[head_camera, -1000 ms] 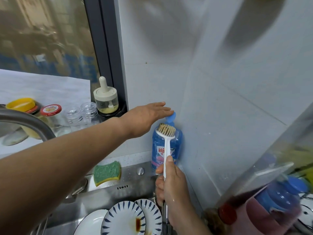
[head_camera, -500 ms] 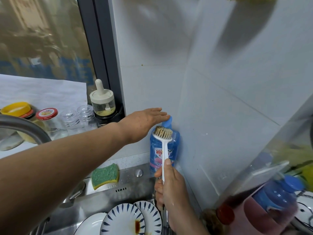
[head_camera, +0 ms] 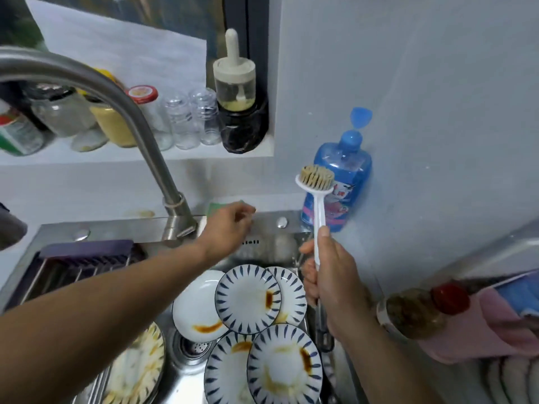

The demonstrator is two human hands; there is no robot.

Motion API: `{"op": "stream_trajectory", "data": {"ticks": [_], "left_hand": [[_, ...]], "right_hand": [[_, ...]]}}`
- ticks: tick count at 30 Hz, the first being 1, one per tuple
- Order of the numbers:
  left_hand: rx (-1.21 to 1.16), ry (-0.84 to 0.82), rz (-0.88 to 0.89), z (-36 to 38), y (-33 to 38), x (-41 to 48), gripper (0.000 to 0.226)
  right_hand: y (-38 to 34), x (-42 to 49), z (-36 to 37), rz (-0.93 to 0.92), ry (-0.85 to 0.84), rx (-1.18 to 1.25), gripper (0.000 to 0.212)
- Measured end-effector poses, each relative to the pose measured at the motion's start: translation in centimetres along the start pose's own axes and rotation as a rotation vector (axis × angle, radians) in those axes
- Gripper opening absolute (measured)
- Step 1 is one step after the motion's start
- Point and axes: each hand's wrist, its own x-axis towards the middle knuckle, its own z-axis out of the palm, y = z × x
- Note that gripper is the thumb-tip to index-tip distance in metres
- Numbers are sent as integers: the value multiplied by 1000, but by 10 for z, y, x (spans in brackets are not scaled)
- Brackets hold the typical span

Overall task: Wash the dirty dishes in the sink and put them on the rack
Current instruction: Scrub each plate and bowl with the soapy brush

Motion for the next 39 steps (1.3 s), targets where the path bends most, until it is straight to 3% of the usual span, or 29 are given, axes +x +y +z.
{"op": "stream_trajectory", "data": {"ticks": [2,5,11,12,16,21,24,31,34,39], "left_hand": [[-140,-64,-259,8,-49,-29,10],[-238,-4,-546,29,-106,-73,8],[-301,-143,-798,85,-156,-142,9],[-309,-168,-806,95,-155,-149,4],[-312,-263,-797,132,-170,-161,20],[-412,-285,-881,148,-183,-164,27],[-550,-319,-956,141,-176,-163,29],[-544,-453,-855,100,-154,-163,35],[-629,-390,-827,75,-146,-160,35],[-758,-197,-727,35,-129,-157,30]], "right_hand": [[16,0,6,5,-60,-40,47],[32,-3,8,1,-147,-157,45],[59,-15,6,10,-287,-311,38],[63,-17,5,9,-317,-325,38],[75,-24,1,71,-419,-345,33],[87,-25,-9,147,-418,-389,30],[91,-23,-12,165,-394,-402,27],[80,-26,-10,197,-384,-502,32],[74,-25,-7,201,-404,-620,28],[54,-31,7,75,-529,-1051,30]]}}
